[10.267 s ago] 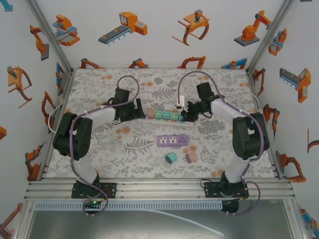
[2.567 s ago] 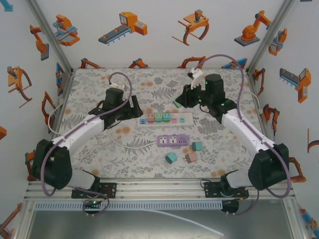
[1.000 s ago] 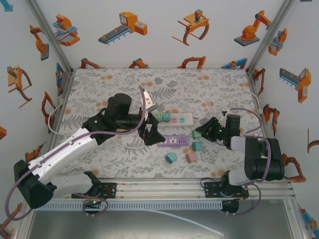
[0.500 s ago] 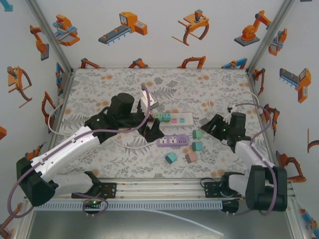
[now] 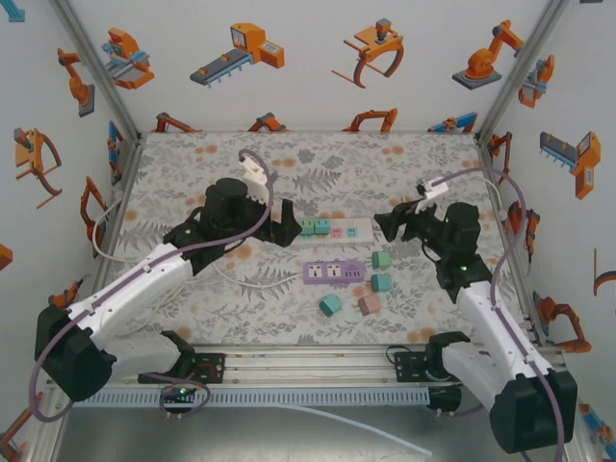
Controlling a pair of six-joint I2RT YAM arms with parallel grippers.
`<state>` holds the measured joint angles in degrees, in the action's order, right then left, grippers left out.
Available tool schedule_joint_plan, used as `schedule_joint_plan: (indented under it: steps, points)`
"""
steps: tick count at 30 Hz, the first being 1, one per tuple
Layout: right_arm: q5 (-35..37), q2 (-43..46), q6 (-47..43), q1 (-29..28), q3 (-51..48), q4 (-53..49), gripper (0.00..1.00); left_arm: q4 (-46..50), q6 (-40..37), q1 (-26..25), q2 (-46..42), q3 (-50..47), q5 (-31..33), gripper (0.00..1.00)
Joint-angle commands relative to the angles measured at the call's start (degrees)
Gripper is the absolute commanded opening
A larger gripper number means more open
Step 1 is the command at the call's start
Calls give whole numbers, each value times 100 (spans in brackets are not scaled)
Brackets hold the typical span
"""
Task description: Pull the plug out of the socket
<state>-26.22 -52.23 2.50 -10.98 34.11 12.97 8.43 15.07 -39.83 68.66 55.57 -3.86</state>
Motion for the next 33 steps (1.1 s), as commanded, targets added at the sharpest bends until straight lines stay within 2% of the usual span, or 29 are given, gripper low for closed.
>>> schedule_joint_plan:
  steps: [1, 6, 11, 14, 20, 24, 28, 33]
  points:
    - [-562, -353, -2130, -371, 545, 222, 67, -375, 1026, 467, 110, -115, 129, 97]
    - [-1427, -1184, -3745, -686, 1330, -790, 70, -119, 1672, 1033, 403, -161, 367, 97]
    - [-1648, -2170, -4302, -985, 2292, -1829, 74, 147, 1911, 1423, 853, -99, 520, 97]
    - [-1572, -2760, -4542, -1164, 2759, -2248, 75, 185, 1879, 1469, 1089, -82, 728, 97]
    - [-1469, -3777, -4732, -1296, 3323, -2328, 77, 194, 1786, 1480, 1602, 46, 860, 97]
    - [-1217, -4363, -5253, -1490, 3768, -2848, 76, 203, 1629, 1484, 1965, 147, 899, 100]
    - [-907, -4842, -5511, -1650, 4008, -3010, 76, 67, 1608, 1481, 2282, 147, 810, 95]
    - [-893, -5284, -5612, -1749, 4173, -3117, 73, -30, 1567, 1481, 2607, 188, 519, 90]
